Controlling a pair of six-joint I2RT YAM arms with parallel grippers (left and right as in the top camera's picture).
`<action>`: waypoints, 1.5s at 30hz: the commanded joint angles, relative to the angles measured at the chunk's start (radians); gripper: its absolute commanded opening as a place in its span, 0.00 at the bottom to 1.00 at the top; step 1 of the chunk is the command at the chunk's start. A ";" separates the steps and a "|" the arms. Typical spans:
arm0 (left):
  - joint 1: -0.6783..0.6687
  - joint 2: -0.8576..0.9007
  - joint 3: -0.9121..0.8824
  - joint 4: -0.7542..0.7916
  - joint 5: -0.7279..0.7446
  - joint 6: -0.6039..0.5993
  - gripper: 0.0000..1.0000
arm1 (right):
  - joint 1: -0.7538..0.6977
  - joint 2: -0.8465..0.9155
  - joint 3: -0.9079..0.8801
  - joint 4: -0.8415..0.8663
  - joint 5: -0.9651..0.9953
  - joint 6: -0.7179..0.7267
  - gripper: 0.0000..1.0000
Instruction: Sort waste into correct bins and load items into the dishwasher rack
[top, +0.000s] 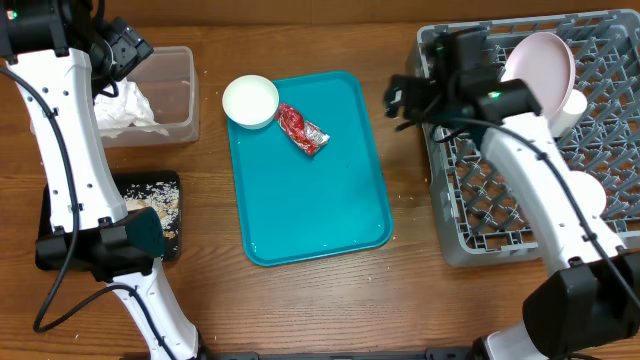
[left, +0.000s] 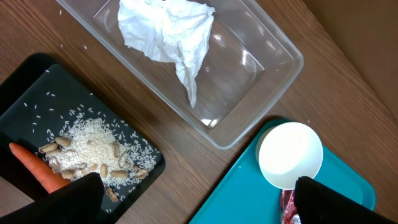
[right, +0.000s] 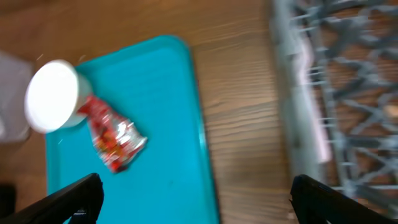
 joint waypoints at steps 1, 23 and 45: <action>-0.002 0.010 -0.001 -0.002 0.004 0.020 1.00 | -0.031 -0.002 0.019 0.003 0.014 0.008 1.00; -0.002 0.010 -0.001 -0.002 0.128 -0.037 1.00 | -0.050 -0.002 0.019 0.003 0.014 0.008 1.00; -0.505 0.023 -0.217 0.114 0.275 0.117 1.00 | -0.050 -0.002 0.019 0.003 0.014 0.008 1.00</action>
